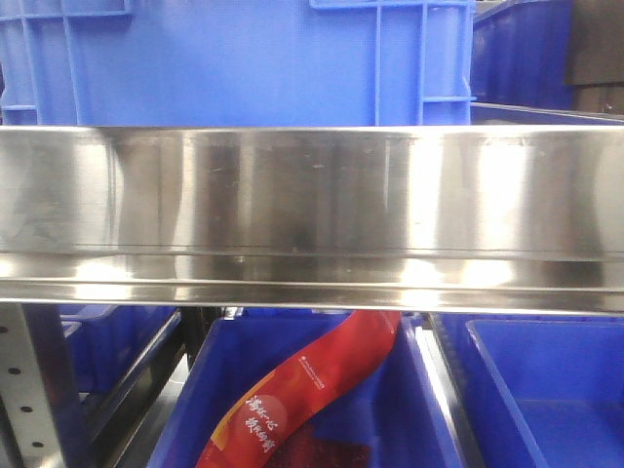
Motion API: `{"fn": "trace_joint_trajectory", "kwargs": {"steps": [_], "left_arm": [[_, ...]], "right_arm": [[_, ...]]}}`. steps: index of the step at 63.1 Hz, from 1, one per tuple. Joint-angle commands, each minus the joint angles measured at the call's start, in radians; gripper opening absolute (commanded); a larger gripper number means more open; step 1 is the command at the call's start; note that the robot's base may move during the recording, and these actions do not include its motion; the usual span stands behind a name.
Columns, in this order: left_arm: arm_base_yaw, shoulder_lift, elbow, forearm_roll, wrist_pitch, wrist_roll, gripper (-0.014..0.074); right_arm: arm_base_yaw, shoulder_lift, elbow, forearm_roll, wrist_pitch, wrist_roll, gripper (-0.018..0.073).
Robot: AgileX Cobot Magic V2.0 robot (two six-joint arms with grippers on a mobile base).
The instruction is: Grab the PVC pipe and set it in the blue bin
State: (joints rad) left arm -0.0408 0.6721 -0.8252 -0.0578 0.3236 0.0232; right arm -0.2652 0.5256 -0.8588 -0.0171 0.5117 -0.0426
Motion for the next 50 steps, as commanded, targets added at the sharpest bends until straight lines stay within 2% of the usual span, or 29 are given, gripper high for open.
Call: {"fn": "trace_joint_trajectory", "kwargs": {"steps": [1,50], "left_arm": [[-0.004,-0.006,-0.002,-0.007,-0.027,-0.01,-0.0111],[-0.004,-0.006,-0.002,-0.007,-0.027,-0.01,-0.0111]], "right_arm": [[-0.001,-0.001,-0.007,-0.003,-0.022,-0.001,-0.0168],[-0.001,-0.001,-0.007,-0.003,-0.022,-0.001,-0.0168]]}}
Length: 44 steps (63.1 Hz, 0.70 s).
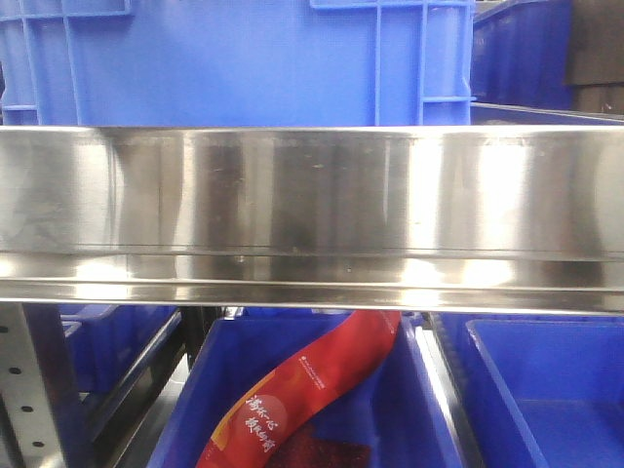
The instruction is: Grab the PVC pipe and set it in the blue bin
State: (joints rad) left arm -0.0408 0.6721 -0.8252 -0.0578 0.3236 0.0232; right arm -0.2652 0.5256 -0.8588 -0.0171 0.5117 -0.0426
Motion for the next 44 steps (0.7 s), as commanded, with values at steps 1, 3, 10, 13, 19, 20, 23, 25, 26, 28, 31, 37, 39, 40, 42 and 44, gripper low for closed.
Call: {"fn": "trace_joint_trajectory", "kwargs": {"steps": [1,3,10,13,19,20,23,25,26,28,31,37,39,40,42,44], "left_arm": [[-0.004,-0.006,-0.002,-0.007,-0.027,-0.01,-0.0111],[-0.004,-0.006,-0.002,-0.007,-0.027,-0.01,-0.0111],[-0.004,-0.006,-0.002,-0.007,-0.029,-0.01,-0.0111],[-0.004,-0.006,-0.002,-0.007,-0.043,-0.01,-0.0111],[-0.004,-0.006,-0.002,-0.007,-0.061,-0.01,-0.0111],[-0.004,-0.006,-0.002,-0.007,-0.064,-0.01,-0.0111],[-0.004,-0.006,-0.002,-0.007,-0.068,-0.01,-0.0111],[-0.004,-0.006,-0.002,-0.007,-0.072,-0.01,-0.0111],[-0.004,-0.006,-0.002,-0.007,-0.076,-0.01,-0.0111],[-0.004,-0.006,-0.002,-0.007,-0.081,-0.01,-0.0111],[-0.004,-0.006,-0.002,-0.007,-0.086,-0.01,-0.0111],[-0.004,-0.006,-0.002,-0.007,-0.115,-0.01,-0.0111],[-0.004,-0.006,-0.002,-0.007,-0.127,-0.01,-0.0111],[-0.004,-0.006,-0.002,-0.007,-0.131,-0.01,-0.0111],[-0.004,-0.006,-0.002,-0.007,-0.139,-0.01,-0.0111],[-0.004,-0.006,-0.002,-0.007,-0.147,-0.01,-0.0111]], "right_arm": [[-0.001,-0.001,-0.007,-0.003,-0.022,-0.001,-0.0168],[-0.001,-0.001,-0.007,-0.003,-0.022,-0.001,-0.0168],[-0.001,0.0,-0.007,-0.003,-0.025,-0.001,-0.0168],[-0.001,0.0,-0.007,-0.003,-0.025,-0.001,-0.0168],[-0.001,0.0,-0.007,-0.003,-0.025,-0.001,-0.0168],[-0.001,0.0,-0.007,-0.003,-0.025,-0.001,-0.0168],[-0.001,0.0,-0.007,-0.003,-0.025,-0.001,-0.0168],[-0.001,0.0,-0.007,-0.003,-0.025,-0.001,-0.0168],[-0.001,0.0,-0.007,-0.003,-0.025,-0.001,-0.0168],[-0.001,0.0,-0.007,-0.003,-0.025,-0.001,-0.0168],[-0.001,0.0,-0.007,-0.003,-0.025,-0.001,-0.0168],[-0.001,0.0,-0.007,-0.003,-0.025,-0.001,-0.0168],[-0.001,0.0,-0.007,-0.003,-0.025,-0.001,-0.0168],[-0.001,0.0,-0.007,-0.003,-0.025,-0.001,-0.0168],[-0.001,0.0,-0.007,-0.003,-0.027,-0.001,-0.0168],[-0.001,0.0,-0.007,0.003,-0.031,-0.001,-0.0168]]}}
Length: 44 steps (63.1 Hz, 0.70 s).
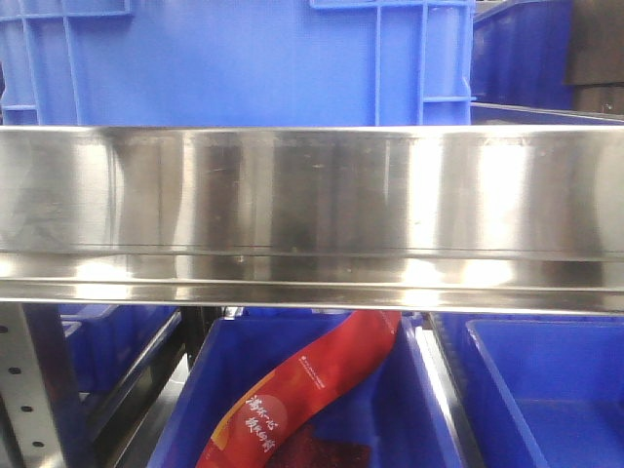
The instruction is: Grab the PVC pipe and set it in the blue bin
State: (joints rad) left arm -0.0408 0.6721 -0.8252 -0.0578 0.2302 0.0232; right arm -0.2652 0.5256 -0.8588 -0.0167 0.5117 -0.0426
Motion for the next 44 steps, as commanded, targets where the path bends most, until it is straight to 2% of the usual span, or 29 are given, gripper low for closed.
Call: {"fn": "trace_joint_trajectory", "kwargs": {"steps": [1,13,27,36,44], "left_arm": [[-0.004,-0.006,-0.002,-0.007,-0.056,-0.01,-0.0111],[-0.004,0.014,-0.028,-0.007,-0.06,-0.002,-0.0111],[-0.013,0.098,-0.089,-0.007,-0.058,0.002,-0.0111],[-0.1,0.17,-0.151,0.001,-0.056,0.062,-0.0111],[-0.2,0.227,-0.197,0.006,-0.088,0.08,-0.0111]], "right_arm": [[-0.001,0.0,-0.007,0.006,-0.034,-0.001,-0.0168],[-0.001,0.0,-0.007,0.099,-0.145,-0.001,-0.0168],[0.02,0.018,-0.009,0.108,-0.172,-0.012,-0.0168],[0.099,0.038,-0.027,0.144,-0.205,-0.056,-0.0168],[0.185,0.068,-0.049,0.144,-0.21,-0.07,-0.0168]]}}
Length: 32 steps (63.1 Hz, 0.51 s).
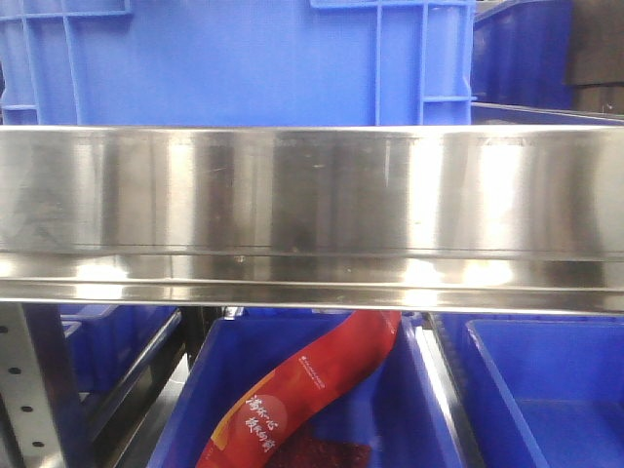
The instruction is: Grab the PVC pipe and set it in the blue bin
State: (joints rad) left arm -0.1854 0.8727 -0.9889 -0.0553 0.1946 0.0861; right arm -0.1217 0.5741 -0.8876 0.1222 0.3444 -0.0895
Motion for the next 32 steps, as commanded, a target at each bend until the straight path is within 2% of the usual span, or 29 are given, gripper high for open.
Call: {"fn": "trace_joint_trajectory", "kwargs": {"steps": [1,11,32], "left_arm": [[-0.067,0.033,-0.037,0.006,-0.059,0.017,-0.0111],[-0.147,0.109,-0.071,0.04,-0.105,0.017,-0.0111],[-0.159,0.24,-0.157,0.068,-0.153,0.017,-0.0111]], "right_arm": [[0.056,0.024,-0.022,0.005,-0.045,-0.024,-0.0168],[0.146,0.08,-0.03,0.005,-0.106,-0.024,-0.0168],[0.304,0.22,-0.043,-0.018,-0.264,-0.024,-0.0168]]}}
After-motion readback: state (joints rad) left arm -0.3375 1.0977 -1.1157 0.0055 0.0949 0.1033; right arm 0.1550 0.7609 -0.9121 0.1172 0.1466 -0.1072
